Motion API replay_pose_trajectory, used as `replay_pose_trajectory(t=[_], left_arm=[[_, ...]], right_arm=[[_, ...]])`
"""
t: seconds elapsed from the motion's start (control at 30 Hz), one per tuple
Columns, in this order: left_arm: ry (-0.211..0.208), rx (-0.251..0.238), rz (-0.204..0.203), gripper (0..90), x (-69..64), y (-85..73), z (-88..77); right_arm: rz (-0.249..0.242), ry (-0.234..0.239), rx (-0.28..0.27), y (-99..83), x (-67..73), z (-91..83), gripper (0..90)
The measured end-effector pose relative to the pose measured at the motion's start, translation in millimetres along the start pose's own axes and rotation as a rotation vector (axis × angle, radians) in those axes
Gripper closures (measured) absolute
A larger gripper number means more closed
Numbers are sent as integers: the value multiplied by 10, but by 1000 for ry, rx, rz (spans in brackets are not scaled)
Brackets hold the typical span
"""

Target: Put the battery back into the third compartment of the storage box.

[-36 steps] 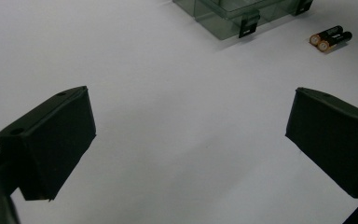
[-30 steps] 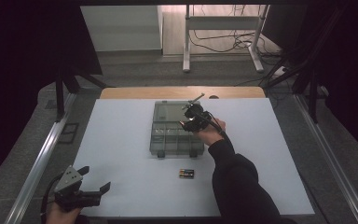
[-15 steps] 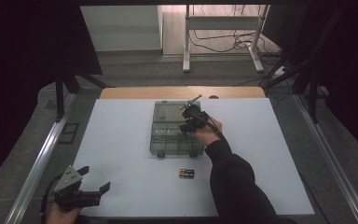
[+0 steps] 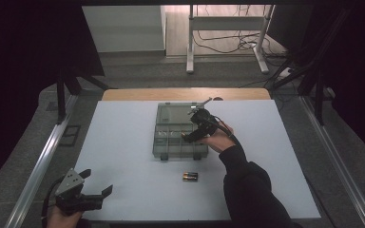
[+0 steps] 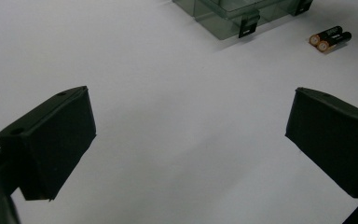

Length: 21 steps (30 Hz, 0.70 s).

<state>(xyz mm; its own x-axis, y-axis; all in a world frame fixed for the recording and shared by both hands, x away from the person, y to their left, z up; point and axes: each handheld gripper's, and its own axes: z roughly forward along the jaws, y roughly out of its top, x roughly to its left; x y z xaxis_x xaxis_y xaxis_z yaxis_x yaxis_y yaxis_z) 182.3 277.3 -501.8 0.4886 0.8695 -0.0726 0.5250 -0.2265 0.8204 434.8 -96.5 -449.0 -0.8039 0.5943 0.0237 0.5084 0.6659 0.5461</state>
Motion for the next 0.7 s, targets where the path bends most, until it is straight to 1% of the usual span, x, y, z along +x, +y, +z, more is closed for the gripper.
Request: replay_pose_trajectory(t=[0.03,0.07,0.13,0.17,0.2,0.23,0.27,0.3,0.4,0.53,0.57,0.7], left_arm=[[0,0,0,19,1,0,0],[-1,1,-1,19,2,0,0],[0,0,-1,19,1,0,0],[-1,0,-1,19,2,1,0],[-1,0,-1,20,2,1,0],[-1,1,-2,19,2,1,1],[-1,1,-2,20,2,1,1],[-1,1,-2,20,2,2,2],[0,2,-2,20,3,2,2],[0,2,-1,20,2,2,3],[0,2,-1,21,2,2,3],[0,1,-2,21,2,2,3]], right_arm=[[-18,10,10,-35,35,-40,62],[-18,10,10,-35,35,-40,62],[-21,18,-5,-81,72,-87,38],[-23,24,-22,-131,97,-131,17],[-23,24,-22,-131,97,-131,17],[-34,19,-29,-178,135,-171,0],[-34,19,-29,-178,135,-171,0],[-51,12,-44,-226,171,-209,0],[-58,6,-56,-274,208,-244,0],[-87,-9,-69,-364,277,-293,0],[-95,-18,-80,-410,302,-306,0],[-91,-22,-89,-468,331,-314,0]])
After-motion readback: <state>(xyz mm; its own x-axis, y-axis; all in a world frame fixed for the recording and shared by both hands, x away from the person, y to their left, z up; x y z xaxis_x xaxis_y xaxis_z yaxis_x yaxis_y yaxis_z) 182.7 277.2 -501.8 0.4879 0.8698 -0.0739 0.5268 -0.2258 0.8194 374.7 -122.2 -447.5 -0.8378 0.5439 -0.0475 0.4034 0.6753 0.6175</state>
